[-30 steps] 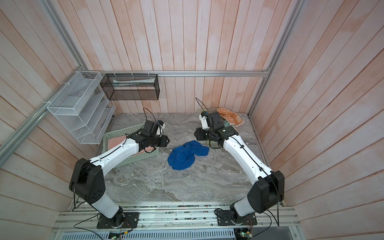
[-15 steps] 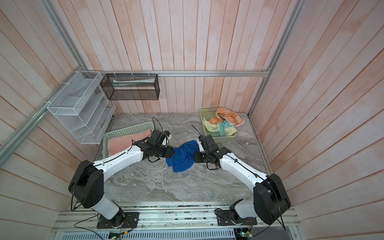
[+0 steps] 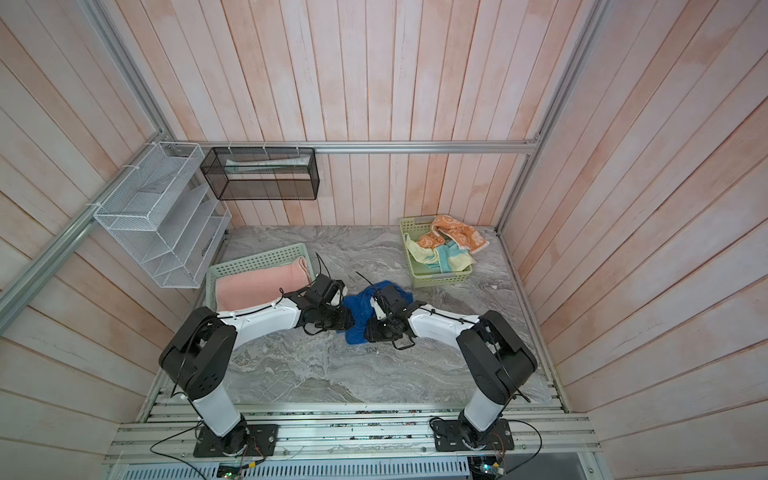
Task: Fold and stack the towels
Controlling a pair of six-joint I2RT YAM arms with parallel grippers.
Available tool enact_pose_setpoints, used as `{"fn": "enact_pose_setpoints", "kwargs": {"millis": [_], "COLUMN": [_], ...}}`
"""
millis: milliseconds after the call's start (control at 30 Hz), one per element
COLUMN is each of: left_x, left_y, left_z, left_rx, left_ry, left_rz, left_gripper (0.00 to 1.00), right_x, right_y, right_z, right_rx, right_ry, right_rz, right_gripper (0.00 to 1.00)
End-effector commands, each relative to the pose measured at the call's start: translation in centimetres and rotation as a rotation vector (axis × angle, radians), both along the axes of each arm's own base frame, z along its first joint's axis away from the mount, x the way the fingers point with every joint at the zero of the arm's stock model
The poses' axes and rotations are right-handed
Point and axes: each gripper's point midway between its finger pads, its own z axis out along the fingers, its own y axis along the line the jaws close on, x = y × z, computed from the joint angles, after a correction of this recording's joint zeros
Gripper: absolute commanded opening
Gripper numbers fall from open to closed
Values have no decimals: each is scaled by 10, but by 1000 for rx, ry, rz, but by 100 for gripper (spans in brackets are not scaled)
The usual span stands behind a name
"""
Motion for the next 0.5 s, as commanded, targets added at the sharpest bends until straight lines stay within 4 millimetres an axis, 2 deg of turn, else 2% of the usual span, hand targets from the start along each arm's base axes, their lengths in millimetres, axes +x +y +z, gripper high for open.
{"fn": "enact_pose_setpoints", "kwargs": {"millis": [0, 133, 233, 367, 433, 467], "left_x": [-2, -16, -25, -32, -32, -30], "left_y": [-3, 3, 0, -4, -12, -18], "left_z": [-6, -9, -16, -37, -39, -36], "left_rx": [-36, -55, -81, -59, -86, -107], "left_ry": [44, 59, 92, 150, 156, 151], "left_rz": [44, 64, 69, 90, 87, 80], "left_gripper": [47, 47, 47, 47, 47, 43], "right_x": [-2, -7, -10, -8, -6, -4], "right_y": [14, 3, 1, 2, 5, 6], "right_z": [-9, -31, -39, -32, -20, -12], "right_rx": [0, -68, -88, -72, -44, -31], "right_ry": [22, 46, 59, 32, 5, -15], "right_rz": [15, 15, 36, 44, 47, 45], "right_gripper": [50, 44, 27, 9, 4, 0]}}
